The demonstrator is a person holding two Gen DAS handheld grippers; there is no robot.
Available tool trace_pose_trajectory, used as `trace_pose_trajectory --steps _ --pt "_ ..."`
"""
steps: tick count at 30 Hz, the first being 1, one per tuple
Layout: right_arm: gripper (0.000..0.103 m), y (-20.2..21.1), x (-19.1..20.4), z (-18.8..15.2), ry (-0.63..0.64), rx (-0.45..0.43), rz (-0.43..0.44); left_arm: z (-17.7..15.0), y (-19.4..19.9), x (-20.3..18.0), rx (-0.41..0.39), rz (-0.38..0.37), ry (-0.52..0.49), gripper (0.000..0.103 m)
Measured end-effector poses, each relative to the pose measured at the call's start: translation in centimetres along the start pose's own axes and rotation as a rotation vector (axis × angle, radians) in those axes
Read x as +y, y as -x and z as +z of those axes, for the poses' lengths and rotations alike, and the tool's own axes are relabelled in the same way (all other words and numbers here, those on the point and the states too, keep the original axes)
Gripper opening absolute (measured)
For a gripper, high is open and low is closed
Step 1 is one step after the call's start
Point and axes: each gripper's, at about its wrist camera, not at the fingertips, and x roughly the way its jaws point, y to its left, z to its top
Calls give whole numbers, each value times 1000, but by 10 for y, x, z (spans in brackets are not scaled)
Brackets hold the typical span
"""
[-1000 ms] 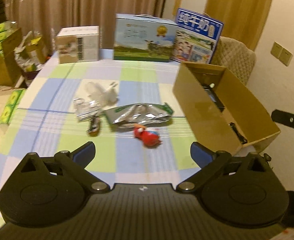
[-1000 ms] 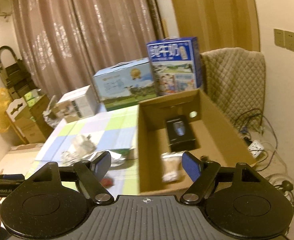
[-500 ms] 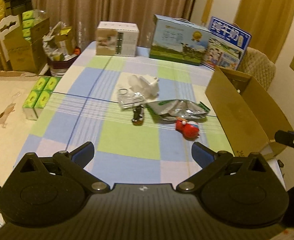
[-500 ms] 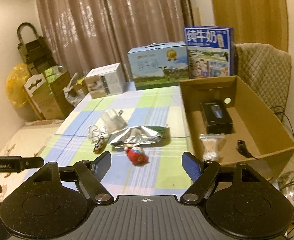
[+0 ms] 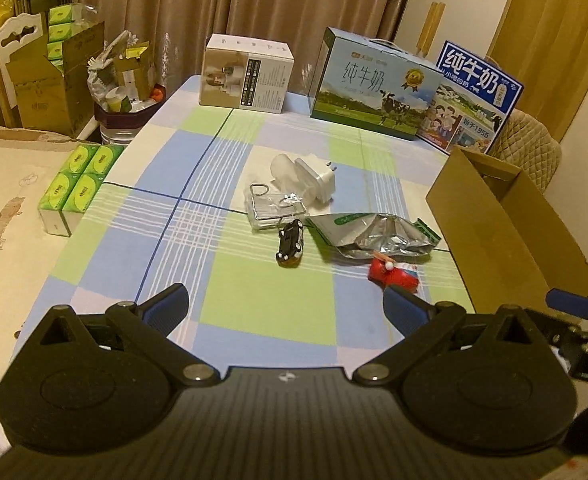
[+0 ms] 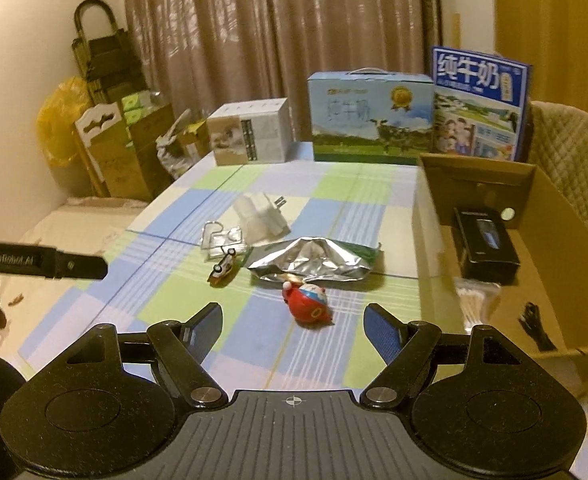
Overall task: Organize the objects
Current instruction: 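Move both tools back over the table toward the toys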
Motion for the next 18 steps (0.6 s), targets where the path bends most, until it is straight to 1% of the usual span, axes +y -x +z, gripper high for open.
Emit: trace_pose_trajectory --steps 8,14,17,18 --pt "75 -67 -11 -5 35 52 5 18 -59 1 42 -16 -20 102" --pt "74 -113 -20 -9 63 81 5 25 -108 -3 68 -10 -88 102" --pt "74 -133 -22 -11 84 94 7 25 -132 0 80 -4 -102 102" --pt "72 -140 -23 -11 85 99 9 25 -138 2 84 -5 -105 102"
